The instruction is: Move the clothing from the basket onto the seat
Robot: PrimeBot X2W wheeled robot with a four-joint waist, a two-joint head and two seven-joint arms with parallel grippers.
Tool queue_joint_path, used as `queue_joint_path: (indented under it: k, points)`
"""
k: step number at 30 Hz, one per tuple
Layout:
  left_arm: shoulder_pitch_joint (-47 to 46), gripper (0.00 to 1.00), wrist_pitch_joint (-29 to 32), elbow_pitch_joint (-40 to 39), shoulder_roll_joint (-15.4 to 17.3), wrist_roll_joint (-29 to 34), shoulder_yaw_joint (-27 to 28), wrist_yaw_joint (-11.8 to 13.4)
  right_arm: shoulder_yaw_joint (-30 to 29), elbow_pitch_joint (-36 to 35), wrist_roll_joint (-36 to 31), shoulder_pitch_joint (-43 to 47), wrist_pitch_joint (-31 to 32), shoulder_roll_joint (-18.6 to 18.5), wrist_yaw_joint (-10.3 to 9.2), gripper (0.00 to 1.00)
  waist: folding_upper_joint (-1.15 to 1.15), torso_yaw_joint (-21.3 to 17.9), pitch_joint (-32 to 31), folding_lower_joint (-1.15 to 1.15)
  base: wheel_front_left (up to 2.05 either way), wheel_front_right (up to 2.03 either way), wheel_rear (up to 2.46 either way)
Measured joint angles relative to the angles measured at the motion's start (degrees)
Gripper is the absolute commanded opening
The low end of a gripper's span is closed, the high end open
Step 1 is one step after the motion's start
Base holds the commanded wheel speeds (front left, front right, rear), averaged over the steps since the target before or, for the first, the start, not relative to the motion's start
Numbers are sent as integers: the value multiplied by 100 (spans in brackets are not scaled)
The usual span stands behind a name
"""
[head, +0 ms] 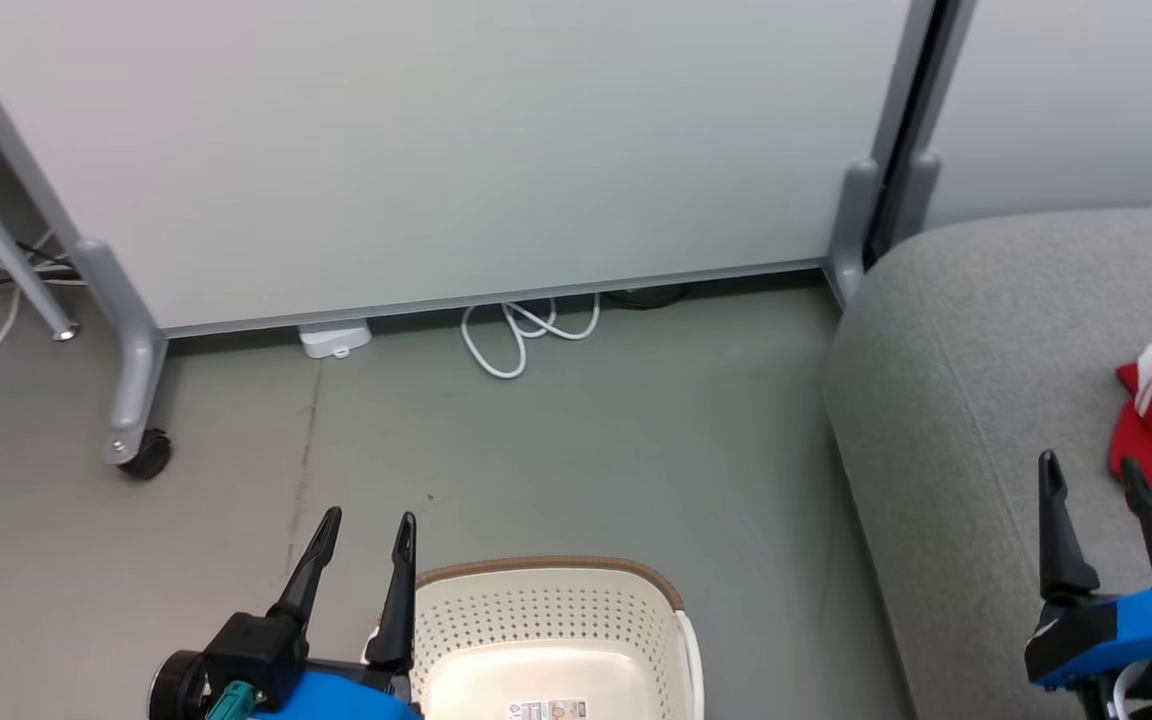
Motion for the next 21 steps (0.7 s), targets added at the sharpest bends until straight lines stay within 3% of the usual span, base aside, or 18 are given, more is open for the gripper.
queue_joint_path:
  k: [7, 21]
  points:
    - [63, 100, 0, 105, -36, -1, 166, -29, 204, -299, -96, 401, 34, 175, 0, 100, 0, 185, -132, 0, 0, 0, 0]
    - [54, 100, -1, 453, -83, 5, 414, -32, 538, -124, -40, 803, -163, 197, 0, 100, 0, 440, -268, 1, 0, 0, 0]
